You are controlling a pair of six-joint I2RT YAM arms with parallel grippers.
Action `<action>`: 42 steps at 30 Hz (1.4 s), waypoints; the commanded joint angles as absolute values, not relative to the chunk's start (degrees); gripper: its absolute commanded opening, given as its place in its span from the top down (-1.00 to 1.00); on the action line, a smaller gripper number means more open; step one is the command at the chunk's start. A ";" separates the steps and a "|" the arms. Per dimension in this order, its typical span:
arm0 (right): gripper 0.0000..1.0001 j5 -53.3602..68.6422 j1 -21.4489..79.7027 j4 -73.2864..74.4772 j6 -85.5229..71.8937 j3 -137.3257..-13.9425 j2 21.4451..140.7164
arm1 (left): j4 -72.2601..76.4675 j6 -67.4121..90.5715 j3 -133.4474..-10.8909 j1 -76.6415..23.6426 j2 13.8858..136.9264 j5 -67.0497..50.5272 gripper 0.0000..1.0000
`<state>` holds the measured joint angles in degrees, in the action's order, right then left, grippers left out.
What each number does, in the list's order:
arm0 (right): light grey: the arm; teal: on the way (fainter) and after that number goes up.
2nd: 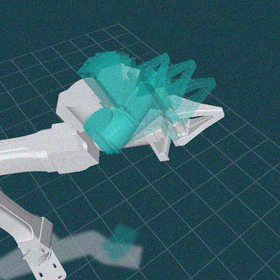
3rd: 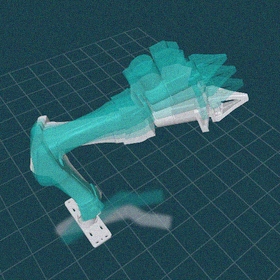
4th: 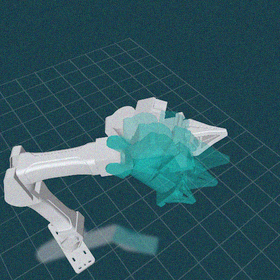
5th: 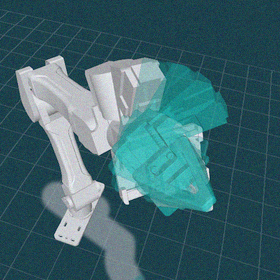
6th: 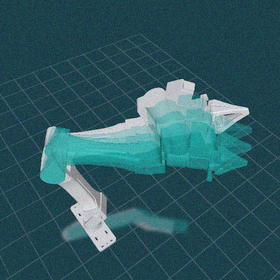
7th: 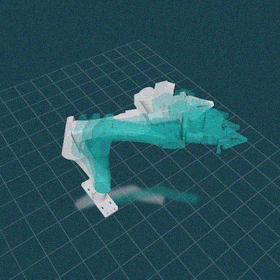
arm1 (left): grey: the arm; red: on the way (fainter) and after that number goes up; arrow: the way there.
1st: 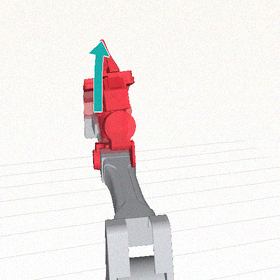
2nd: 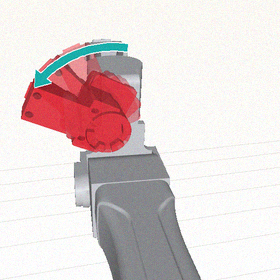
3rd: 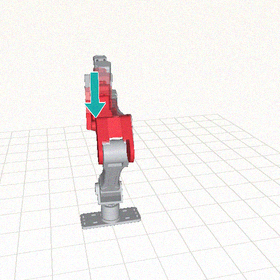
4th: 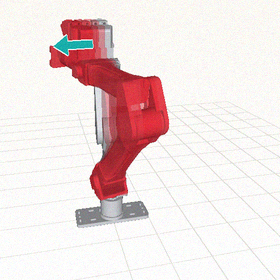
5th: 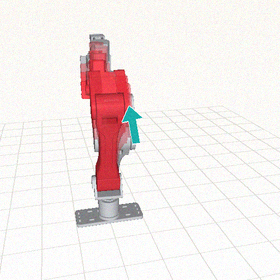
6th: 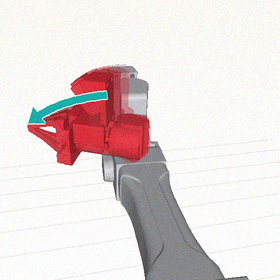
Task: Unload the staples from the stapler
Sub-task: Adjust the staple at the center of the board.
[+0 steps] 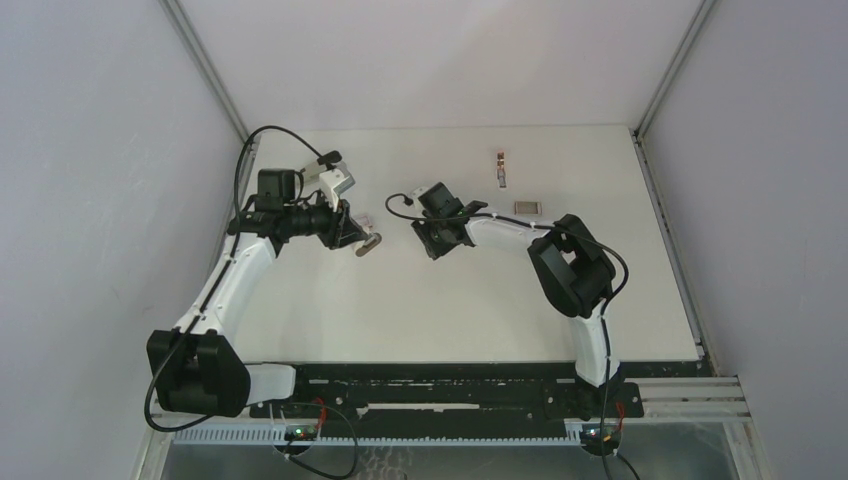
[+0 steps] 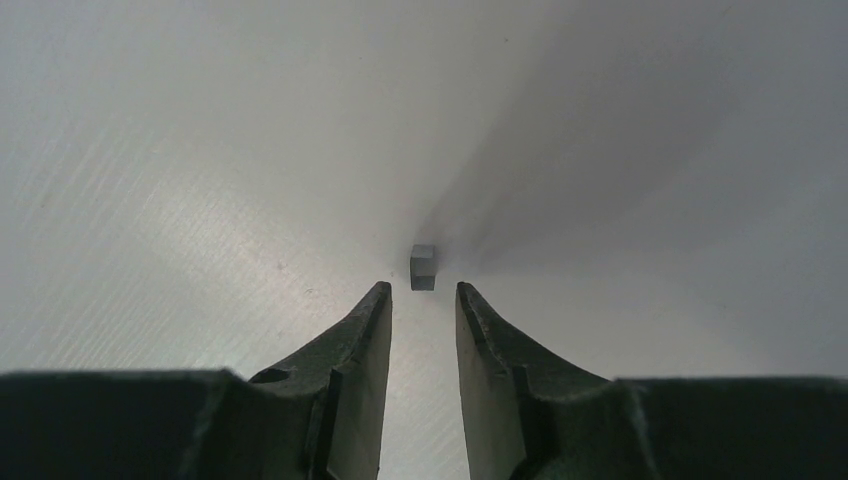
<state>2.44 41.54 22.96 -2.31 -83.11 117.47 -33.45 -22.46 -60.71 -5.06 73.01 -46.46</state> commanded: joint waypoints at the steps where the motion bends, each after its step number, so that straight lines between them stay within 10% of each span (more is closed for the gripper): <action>1: 0.43 1.88 41.67 22.50 -2.02 -85.77 118.24 | -31.10 -21.68 -59.26 -4.46 72.69 -48.69 1.00; 42: 0.79 15.49 35.92 21.22 -8.93 -85.13 117.17 | -31.07 -21.54 -59.33 -4.28 73.48 -49.66 0.97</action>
<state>10.31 37.63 22.94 -5.61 -83.81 118.63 -33.23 -22.44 -60.71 -4.69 73.52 -47.20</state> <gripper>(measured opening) 0.111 0.307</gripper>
